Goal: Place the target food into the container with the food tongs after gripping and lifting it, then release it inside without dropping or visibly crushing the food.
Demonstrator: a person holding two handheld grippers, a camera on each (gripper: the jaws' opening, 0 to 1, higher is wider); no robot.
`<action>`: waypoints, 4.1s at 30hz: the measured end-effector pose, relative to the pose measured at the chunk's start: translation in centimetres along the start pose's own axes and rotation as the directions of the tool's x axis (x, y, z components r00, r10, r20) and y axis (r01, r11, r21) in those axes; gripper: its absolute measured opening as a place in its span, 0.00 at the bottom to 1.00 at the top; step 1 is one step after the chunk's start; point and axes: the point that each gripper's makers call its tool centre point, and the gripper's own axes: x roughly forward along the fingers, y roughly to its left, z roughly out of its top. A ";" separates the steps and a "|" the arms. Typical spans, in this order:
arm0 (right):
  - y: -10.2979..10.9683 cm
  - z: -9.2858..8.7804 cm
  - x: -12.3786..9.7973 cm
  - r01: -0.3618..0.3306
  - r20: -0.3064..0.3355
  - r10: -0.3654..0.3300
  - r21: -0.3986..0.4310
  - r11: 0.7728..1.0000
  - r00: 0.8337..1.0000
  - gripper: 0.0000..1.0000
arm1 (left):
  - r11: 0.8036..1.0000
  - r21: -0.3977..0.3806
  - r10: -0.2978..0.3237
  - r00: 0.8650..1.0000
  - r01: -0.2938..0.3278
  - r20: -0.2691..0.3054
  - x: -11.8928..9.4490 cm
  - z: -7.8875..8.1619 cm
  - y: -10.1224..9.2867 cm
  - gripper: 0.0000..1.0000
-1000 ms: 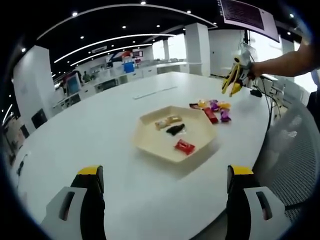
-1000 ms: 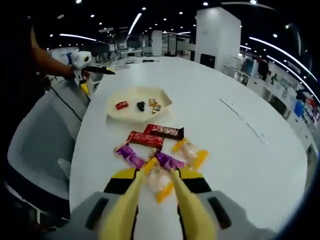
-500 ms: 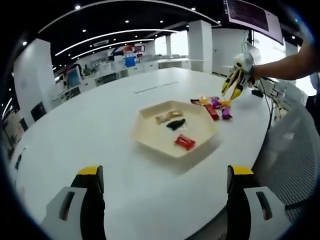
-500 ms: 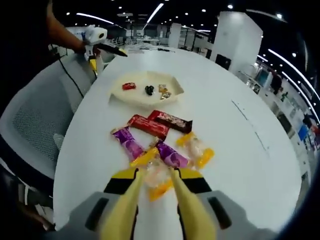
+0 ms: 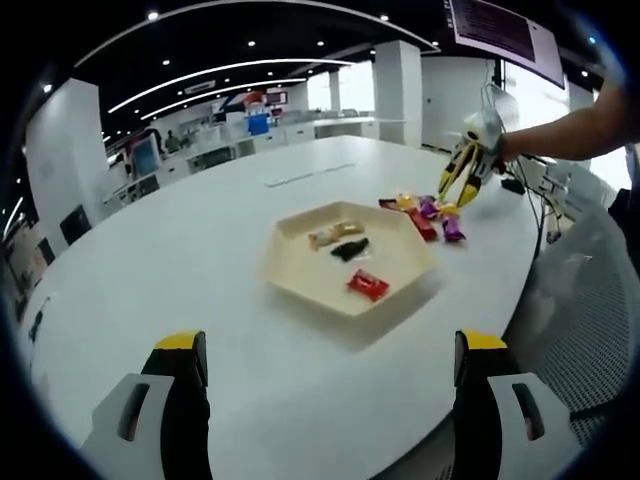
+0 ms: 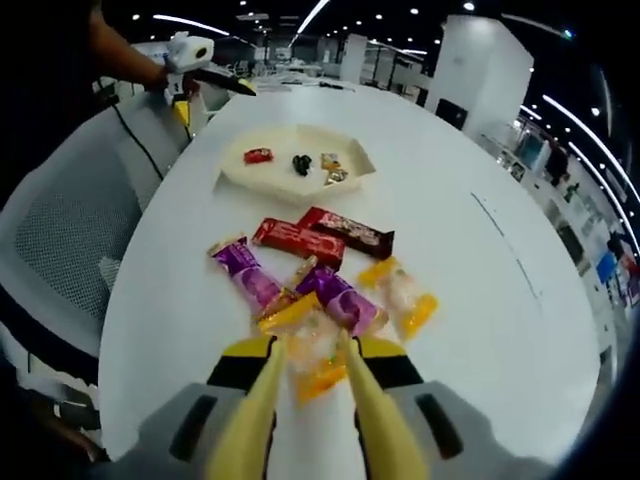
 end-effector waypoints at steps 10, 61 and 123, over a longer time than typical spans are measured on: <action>-0.8 -0.3 0.1 0.018 -0.003 -0.018 0.021 1.000 1.000 0.31 | 1.000 0.005 -0.001 1.000 0.001 -0.002 0.0 0.0 -0.1 0.99; -1.9 1.6 0.1 0.017 0.194 -0.119 0.457 0.889 0.974 0.36 | 1.000 -0.006 0.008 1.000 -0.008 0.014 -0.1 0.2 0.3 0.99; -2.9 2.6 -0.7 0.052 0.079 -0.079 0.300 0.952 0.994 0.25 | 1.000 -0.012 0.009 1.000 -0.008 0.019 -0.2 0.3 0.3 0.99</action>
